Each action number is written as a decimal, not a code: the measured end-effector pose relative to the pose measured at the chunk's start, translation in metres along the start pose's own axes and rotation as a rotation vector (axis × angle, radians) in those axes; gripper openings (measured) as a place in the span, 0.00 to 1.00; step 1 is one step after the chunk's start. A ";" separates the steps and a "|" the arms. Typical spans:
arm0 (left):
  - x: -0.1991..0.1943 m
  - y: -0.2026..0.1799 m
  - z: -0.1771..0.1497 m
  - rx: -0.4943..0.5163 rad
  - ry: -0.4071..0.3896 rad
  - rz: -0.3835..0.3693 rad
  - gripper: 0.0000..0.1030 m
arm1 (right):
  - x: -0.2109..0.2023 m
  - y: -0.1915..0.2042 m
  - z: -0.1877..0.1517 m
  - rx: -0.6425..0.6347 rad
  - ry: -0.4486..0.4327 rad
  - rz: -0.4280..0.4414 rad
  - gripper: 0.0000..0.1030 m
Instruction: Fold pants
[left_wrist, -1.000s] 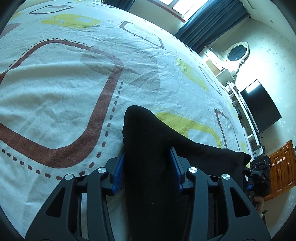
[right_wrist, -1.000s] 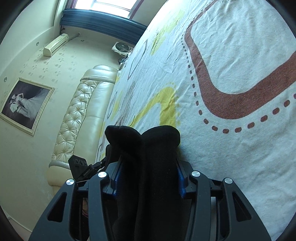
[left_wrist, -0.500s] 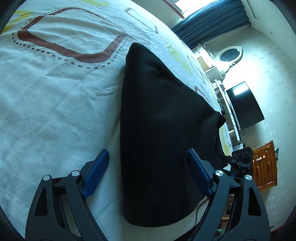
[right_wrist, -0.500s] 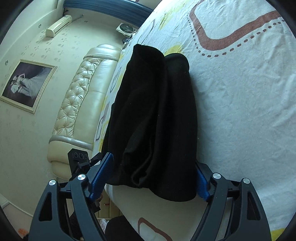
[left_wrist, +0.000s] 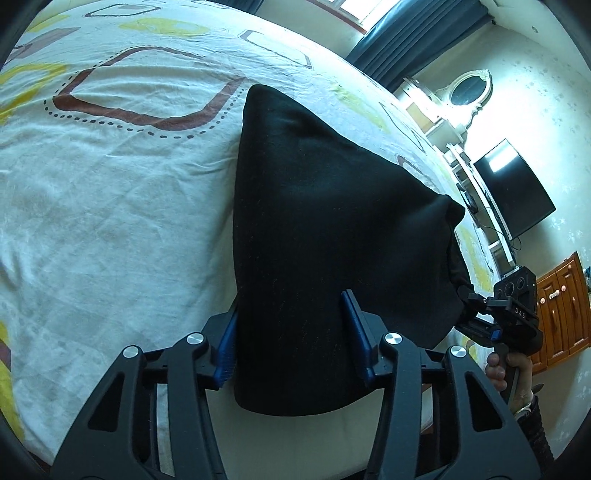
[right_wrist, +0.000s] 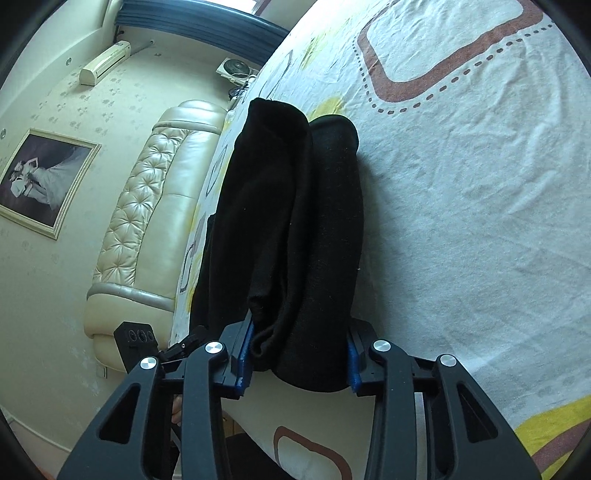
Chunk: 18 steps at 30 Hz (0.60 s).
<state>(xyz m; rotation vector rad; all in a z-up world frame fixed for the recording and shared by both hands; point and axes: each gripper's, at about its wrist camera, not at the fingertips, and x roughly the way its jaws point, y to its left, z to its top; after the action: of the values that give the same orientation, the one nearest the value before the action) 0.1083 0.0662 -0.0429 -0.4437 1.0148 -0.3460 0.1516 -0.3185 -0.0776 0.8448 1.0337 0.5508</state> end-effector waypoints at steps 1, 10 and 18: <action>-0.001 0.001 0.000 -0.007 0.005 -0.004 0.47 | -0.001 0.000 -0.001 0.000 0.002 0.001 0.38; -0.001 0.003 -0.005 0.009 0.008 -0.002 0.47 | 0.000 -0.011 0.000 0.028 0.013 0.013 0.38; 0.000 0.005 -0.008 0.002 0.007 -0.009 0.49 | -0.003 -0.031 -0.001 0.047 0.019 0.050 0.39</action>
<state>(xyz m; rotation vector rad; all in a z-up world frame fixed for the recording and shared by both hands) 0.1019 0.0687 -0.0488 -0.4458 1.0194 -0.3562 0.1500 -0.3383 -0.1010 0.9100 1.0483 0.5798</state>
